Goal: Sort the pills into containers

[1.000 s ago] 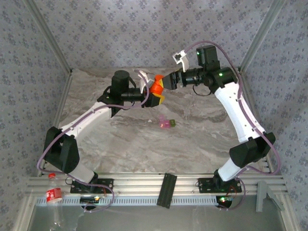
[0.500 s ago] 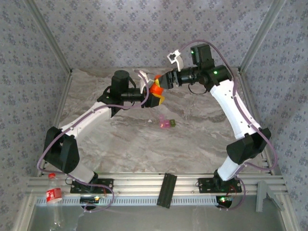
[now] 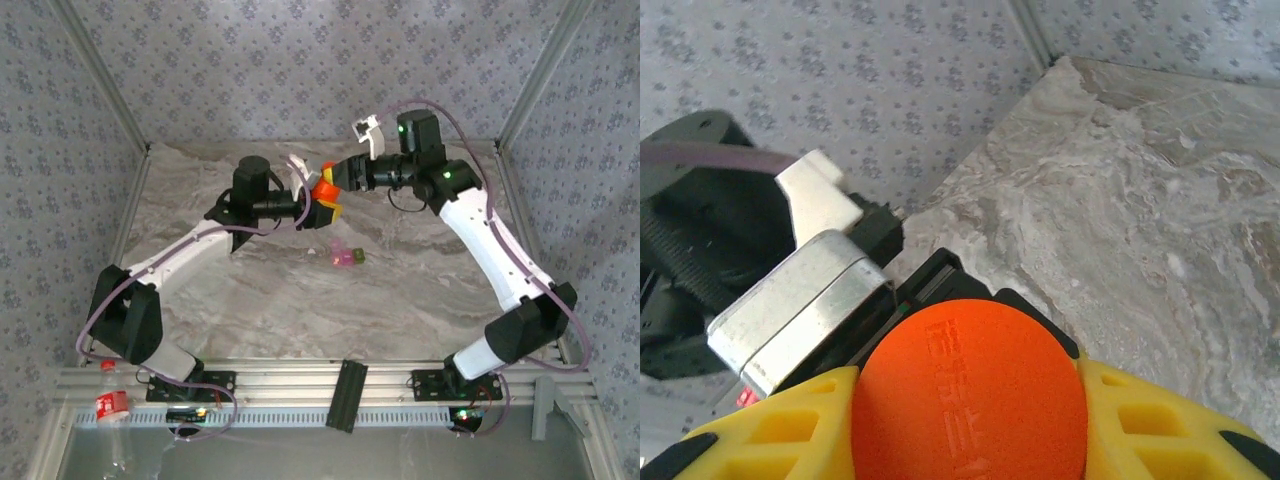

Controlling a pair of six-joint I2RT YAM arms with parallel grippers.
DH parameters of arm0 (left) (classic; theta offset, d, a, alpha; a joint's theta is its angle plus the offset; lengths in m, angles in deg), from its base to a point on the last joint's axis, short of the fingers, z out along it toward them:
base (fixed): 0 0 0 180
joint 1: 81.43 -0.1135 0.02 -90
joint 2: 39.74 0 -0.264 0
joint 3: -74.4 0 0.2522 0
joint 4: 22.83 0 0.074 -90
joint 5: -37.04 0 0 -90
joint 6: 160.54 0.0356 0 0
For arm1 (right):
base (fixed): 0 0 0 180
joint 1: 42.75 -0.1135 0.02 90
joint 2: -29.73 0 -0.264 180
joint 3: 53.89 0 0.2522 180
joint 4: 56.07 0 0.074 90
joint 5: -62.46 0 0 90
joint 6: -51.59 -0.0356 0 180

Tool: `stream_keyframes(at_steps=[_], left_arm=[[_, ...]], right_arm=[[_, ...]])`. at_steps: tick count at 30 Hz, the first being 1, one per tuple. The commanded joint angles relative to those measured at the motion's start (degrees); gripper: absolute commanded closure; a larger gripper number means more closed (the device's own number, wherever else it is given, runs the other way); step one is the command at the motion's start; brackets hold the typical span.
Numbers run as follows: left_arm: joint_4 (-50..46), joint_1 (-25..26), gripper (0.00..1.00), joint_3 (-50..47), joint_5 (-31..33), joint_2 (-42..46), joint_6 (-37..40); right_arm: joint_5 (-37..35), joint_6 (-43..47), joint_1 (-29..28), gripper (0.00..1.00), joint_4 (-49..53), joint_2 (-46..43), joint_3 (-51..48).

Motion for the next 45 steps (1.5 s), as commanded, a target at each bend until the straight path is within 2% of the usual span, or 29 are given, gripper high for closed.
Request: stream_keyframes(at_steps=[1, 6, 9, 14, 16, 17, 21, 25, 29, 31, 34, 39, 45], left_arm=[[14.2, 0.2, 1.0, -1.4, 11.7, 5.1, -1.7], [19.1, 3.5, 1.0, -4.4, 22.2, 6.0, 0.4], [21.3, 5.0, 1.0, -5.1, 27.5, 5.5, 2.0], [25.0, 5.3, 1.0, -5.7, 33.4, 3.8, 2.1], [25.6, 5.2, 1.0, -5.2, 34.3, 2.8, 2.4], [25.4, 5.2, 1.0, -4.7, 34.3, 2.2, 2.4], [24.2, 3.9, 1.0, -2.3, 29.0, 0.6, 1.8], [23.4, 1.0, 1.0, -0.2, 19.3, -0.6, -0.5], [23.7, -1.0, 1.0, 1.5, 8.0, -1.6, -2.4], [22.2, -1.6, 1.0, 3.3, 2.4, -2.5, -3.2], [19.2, -1.7, 1.0, 5.9, -3.2, -3.8, -3.5], [17.2, -1.7, 1.0, 8.4, -8.4, -5.4, -4.9], [15.4, -1.6, 1.0, 9.3, -9.6, -5.3, -4.6]], right_arm=[[-15.1, -11.3, -2.5, 0.78, -4.9, -2.9, -6.3], [-29.2, -19.8, -7.9, 0.8, -12.0, -5.8, -13.1], [-34.8, -22.8, -10.3, 0.82, -15.2, -6.5, -14.9], [-36.9, -24.0, -10.6, 0.8, -17.6, -6.7, -14.4], [-35.6, -23.5, -9.8, 0.76, -17.5, -6.2, -13.2], [-34.0, -22.8, -9.2, 0.7, -16.9, -5.9, -12.6], [-26.8, -21.6, -3.9, 0.33, -18.0, -7.4, -12.3], [-17.1, -20.9, 3.6, 0.18, -20.8, -11.6, -13.3], [-6.0, -15.7, 10.2, 0.15, -17.9, -12.2, -10.4], [2.4, -13.6, 13.1, 0.14, -16.8, -10.3, -7.2], [12.1, -8.1, 14.0, 0.14, -12.7, -6.0, -0.7], [18.3, -0.8, 12.0, 0.13, -5.4, -0.5, 8.2], [18.8, 2.9, 9.0, 0.12, -0.4, 4.3, 14.3]])
